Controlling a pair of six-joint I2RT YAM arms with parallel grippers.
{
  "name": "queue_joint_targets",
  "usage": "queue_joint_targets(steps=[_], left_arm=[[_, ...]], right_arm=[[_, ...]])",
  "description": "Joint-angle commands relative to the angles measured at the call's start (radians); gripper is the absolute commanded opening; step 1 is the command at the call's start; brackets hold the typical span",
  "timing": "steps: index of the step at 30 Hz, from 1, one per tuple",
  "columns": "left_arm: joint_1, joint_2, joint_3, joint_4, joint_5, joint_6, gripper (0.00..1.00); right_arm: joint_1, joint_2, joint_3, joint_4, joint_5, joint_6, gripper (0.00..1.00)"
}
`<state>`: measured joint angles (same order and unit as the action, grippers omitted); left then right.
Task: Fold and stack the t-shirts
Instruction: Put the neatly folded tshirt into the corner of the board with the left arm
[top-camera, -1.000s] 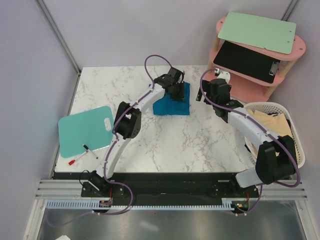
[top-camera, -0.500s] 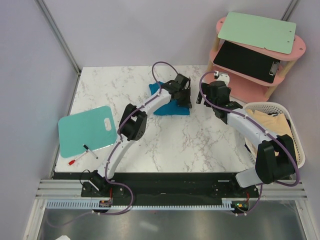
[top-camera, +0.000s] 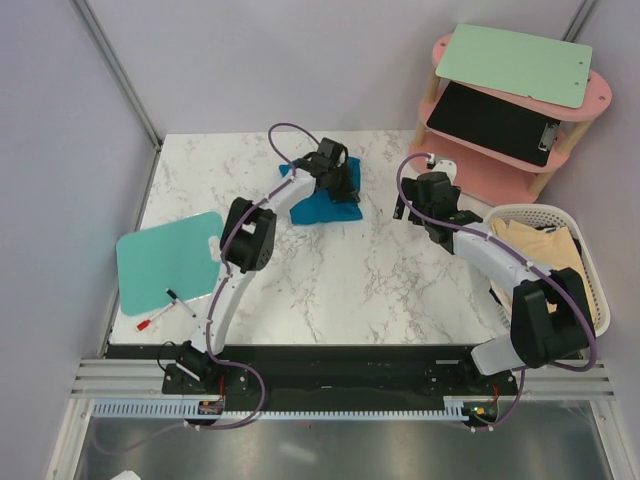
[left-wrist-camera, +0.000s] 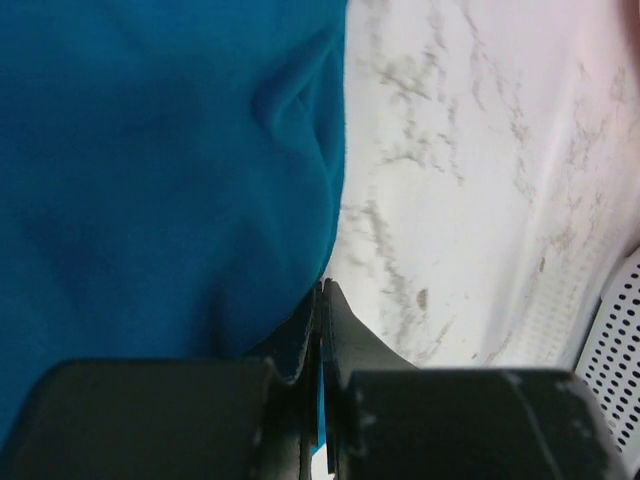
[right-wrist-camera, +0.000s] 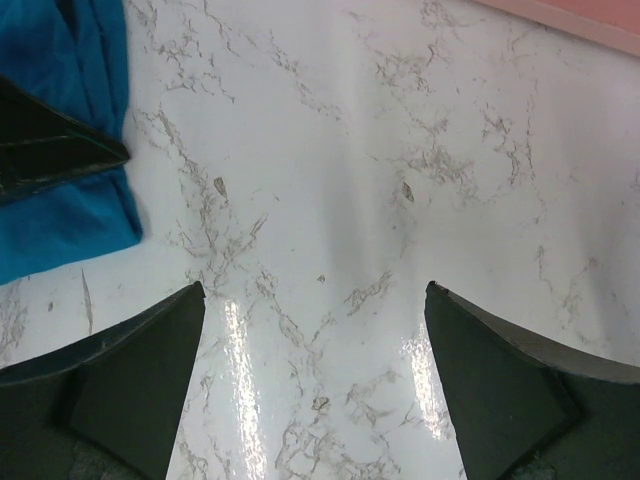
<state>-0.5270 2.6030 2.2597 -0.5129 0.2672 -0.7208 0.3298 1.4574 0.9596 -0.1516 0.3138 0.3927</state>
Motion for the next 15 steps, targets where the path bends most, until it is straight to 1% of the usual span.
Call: queue_joint_targets(steps=[1,3,6,12,15], left_arm=[[0.099,-0.09,-0.158,-0.053,-0.078,0.018,0.02],[0.14,-0.138,-0.227,-0.052,-0.085,0.026,0.02],[0.195,-0.178,-0.284,-0.046,-0.076,0.029,0.02],[0.283,-0.196,-0.321,-0.036,-0.025,0.044,0.02],[0.314,-0.208,-0.341,-0.035,-0.039,0.054,0.02]], right_arm=[[0.002,-0.022,-0.009,0.009,-0.015,0.012,0.98],[0.0,-0.017,-0.012,0.011,-0.028,0.015,0.98],[0.0,-0.015,-0.022,0.02,-0.041,0.028,0.98],[0.002,-0.023,-0.044,0.027,-0.056,0.032,0.98],[0.0,-0.032,-0.05,0.027,-0.048,0.028,0.98]])
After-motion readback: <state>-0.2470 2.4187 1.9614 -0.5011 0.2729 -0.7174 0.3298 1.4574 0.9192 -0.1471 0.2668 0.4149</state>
